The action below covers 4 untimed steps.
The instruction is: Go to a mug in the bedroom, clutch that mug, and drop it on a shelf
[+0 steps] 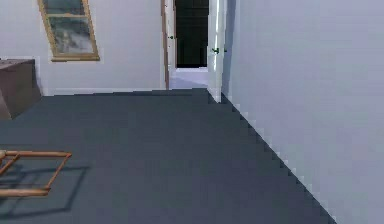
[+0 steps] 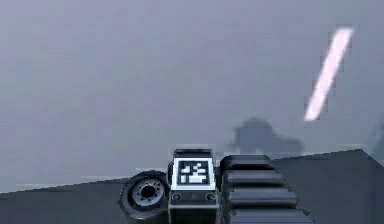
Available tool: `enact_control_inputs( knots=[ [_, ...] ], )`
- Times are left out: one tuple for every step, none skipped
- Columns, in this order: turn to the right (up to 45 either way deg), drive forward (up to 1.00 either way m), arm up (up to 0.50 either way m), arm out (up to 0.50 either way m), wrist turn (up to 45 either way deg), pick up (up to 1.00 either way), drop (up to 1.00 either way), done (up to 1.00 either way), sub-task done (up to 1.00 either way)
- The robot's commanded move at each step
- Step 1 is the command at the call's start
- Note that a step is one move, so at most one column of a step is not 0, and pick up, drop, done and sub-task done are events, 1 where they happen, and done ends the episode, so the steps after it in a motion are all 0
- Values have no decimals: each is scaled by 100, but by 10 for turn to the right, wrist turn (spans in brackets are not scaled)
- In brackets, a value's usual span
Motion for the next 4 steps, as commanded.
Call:
enact_control_inputs(
  knots=[
    [0, 100, 0, 0, 0, 0, 0, 0, 0],
    [0, 100, 0, 0, 0, 0, 0, 0, 0],
    [0, 100, 0, 0, 0, 0, 0, 0, 0],
    [0, 100, 0, 0, 0, 0, 0, 0, 0]
  ],
)
